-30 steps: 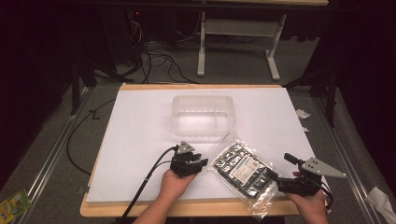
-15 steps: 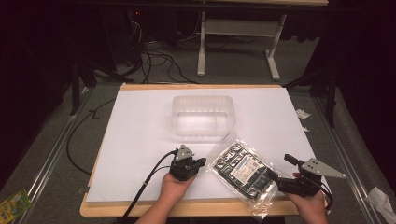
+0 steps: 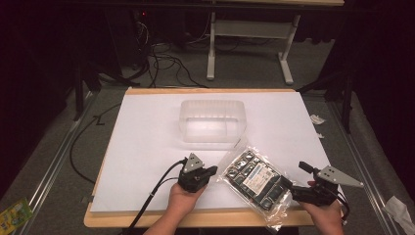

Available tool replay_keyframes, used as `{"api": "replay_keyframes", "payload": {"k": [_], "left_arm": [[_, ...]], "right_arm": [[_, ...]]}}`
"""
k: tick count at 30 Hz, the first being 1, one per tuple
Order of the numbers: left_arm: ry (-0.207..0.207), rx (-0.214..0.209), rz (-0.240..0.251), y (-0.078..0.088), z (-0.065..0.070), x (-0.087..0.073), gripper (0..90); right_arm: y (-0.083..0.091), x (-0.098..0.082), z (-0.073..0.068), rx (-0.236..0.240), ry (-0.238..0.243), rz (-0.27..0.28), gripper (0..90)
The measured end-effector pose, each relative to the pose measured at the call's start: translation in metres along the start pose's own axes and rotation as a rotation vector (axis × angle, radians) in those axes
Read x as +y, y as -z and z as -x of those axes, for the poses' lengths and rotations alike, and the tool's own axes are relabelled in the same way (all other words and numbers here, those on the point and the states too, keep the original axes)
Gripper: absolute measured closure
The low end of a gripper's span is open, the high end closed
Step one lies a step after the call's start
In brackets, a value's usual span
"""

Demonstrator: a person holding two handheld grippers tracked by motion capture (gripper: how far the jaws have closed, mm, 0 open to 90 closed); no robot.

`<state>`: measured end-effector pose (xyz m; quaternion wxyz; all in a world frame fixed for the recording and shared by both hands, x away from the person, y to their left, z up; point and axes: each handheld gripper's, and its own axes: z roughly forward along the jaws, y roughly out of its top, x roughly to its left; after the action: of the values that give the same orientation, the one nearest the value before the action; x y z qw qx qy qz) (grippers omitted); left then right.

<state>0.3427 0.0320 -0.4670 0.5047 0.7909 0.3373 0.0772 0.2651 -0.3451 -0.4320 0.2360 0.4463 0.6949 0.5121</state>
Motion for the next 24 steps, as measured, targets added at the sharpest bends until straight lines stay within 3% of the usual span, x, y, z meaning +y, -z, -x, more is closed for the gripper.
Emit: {"api": "replay_keyframes", "payload": {"k": [13, 24], "left_arm": [[-0.021, -0.047, 0.01, -0.005, 0.013, 0.0, 90.0], [-0.015, -0.002, 0.081, 0.007, 0.007, 0.008, 90.0]], "right_arm": [[0.002, 0.0, 0.0, -0.001, -0.001, 0.01, 7.6], [0.003, 0.0, 0.001, 0.0, -0.005, 0.014, 7.6]]}}
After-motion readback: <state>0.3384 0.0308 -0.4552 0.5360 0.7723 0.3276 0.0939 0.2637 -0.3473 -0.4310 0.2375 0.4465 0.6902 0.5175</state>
